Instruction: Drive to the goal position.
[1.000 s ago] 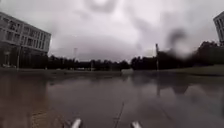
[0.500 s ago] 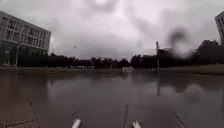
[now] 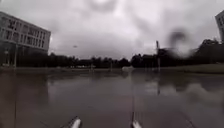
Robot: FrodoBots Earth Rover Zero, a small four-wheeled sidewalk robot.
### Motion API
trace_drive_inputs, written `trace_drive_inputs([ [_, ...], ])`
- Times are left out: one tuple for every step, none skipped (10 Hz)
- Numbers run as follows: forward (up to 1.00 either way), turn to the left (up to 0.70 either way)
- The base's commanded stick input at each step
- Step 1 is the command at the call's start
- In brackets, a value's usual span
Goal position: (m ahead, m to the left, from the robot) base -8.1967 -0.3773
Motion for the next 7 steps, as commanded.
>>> trace_drive_inputs([
  [0.7,0.0],
  [0.7,0.0],
  [0.7,0.0],
  [0.7,0.0],
  [0.7,0.0],
  [0.7,0.0],
  [0.7,0.0],
])
